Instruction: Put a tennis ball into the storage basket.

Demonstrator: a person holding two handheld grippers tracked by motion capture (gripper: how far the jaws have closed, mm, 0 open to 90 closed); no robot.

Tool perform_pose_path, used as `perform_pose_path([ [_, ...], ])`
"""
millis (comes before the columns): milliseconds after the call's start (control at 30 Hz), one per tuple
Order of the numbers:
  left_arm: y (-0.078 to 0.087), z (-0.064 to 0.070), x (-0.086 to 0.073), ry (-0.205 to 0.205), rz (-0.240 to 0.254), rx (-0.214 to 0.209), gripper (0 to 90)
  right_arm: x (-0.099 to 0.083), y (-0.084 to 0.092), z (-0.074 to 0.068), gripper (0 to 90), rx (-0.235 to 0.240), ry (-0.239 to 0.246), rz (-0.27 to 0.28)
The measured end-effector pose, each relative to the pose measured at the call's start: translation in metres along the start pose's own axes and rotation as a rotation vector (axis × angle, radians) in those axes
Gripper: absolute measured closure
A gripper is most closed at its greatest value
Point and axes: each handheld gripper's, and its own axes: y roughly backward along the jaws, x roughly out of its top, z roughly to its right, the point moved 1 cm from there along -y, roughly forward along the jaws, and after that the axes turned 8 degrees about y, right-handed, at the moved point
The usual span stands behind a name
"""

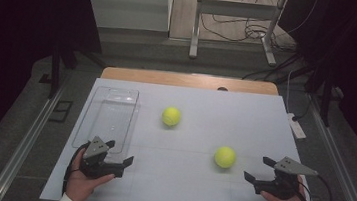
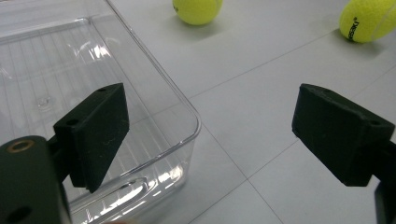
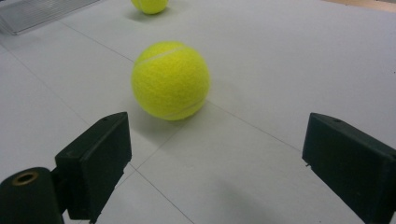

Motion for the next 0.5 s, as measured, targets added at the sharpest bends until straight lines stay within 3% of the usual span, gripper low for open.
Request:
perform_pose_path([
  [500,0.0012,0.0008,-0.0002,-0.004,0.004,0.003,12.3,0.0,0.0009,-0.0002,8.9,0.0,0.002,0.0],
])
